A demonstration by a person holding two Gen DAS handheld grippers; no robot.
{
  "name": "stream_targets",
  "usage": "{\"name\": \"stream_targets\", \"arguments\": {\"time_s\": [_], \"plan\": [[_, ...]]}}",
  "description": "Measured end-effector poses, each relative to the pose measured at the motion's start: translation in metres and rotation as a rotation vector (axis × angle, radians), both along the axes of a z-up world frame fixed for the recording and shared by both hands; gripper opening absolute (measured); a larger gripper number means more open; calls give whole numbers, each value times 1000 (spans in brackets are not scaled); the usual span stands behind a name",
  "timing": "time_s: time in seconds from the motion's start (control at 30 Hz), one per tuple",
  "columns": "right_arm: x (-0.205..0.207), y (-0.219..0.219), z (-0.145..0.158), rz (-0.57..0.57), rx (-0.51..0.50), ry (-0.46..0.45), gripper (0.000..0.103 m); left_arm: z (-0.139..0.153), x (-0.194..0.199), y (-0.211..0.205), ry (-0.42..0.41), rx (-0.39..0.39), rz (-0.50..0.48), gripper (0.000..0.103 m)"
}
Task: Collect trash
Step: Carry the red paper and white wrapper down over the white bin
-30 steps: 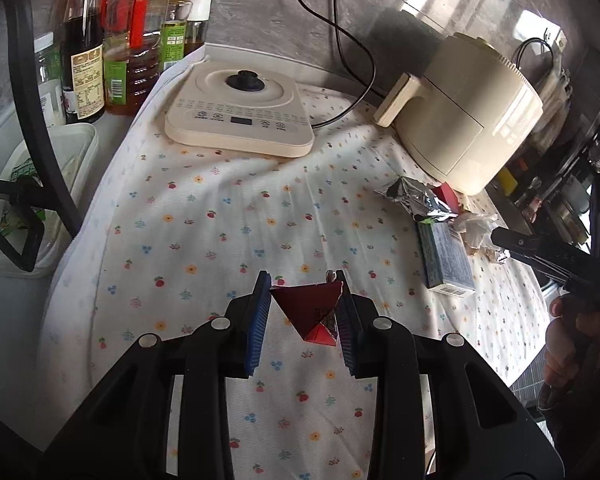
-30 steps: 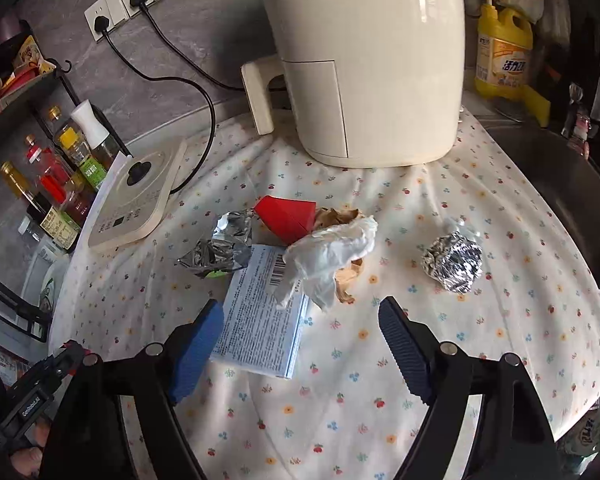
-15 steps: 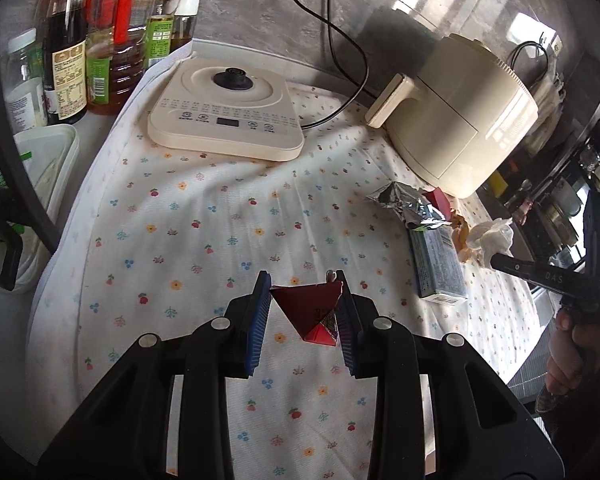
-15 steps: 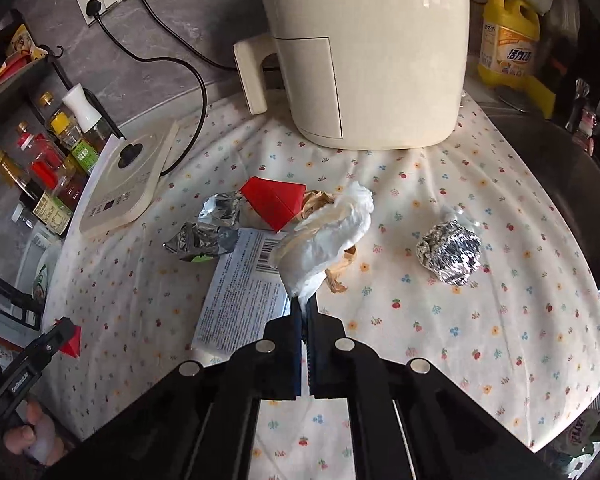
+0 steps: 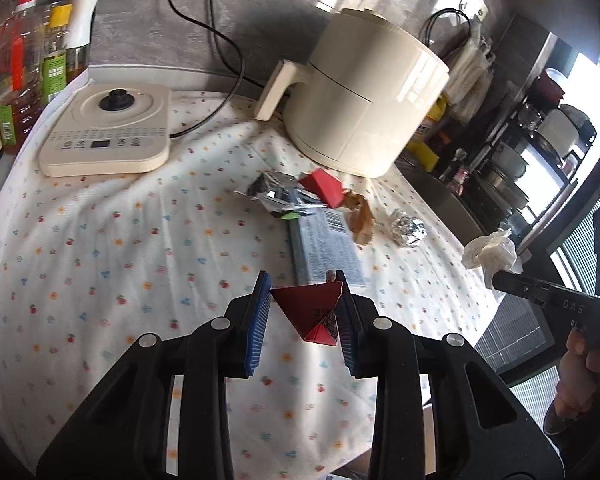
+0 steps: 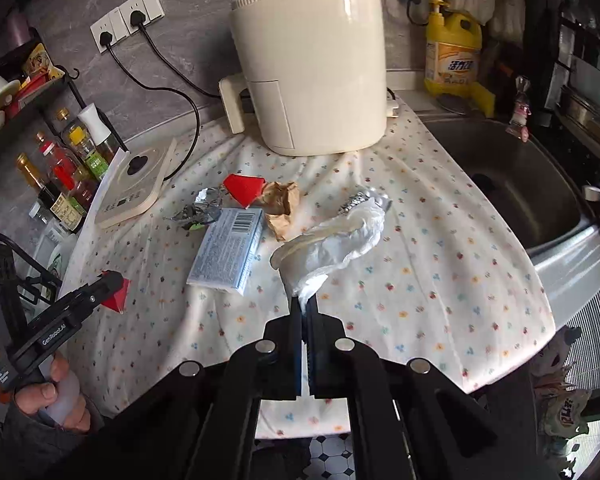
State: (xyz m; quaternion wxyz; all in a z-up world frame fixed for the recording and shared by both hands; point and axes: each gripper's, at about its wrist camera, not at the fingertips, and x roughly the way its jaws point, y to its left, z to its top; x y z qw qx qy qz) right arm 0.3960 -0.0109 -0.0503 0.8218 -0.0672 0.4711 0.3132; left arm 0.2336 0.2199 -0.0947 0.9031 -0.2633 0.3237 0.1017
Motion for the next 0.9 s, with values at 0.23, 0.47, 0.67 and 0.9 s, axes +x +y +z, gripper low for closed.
{"name": "stream_targets", "arguments": {"time_s": [0.23,0.47,0.67,0.9], "plan": [[-20,-104,-9,-114,-2,32,3,1,18,-86,19,-2,-102,31],[-42,-197,-35,-197,-13,98,3,3,26,-166,49,39,-207,31],[-58,-253,-69,-239,-27,175,3,-3,24,-214,86,52,-243,31],[-71,-298,-121,-262,-41,260,3,-15,16,-259,142,66,-264,31]]}}
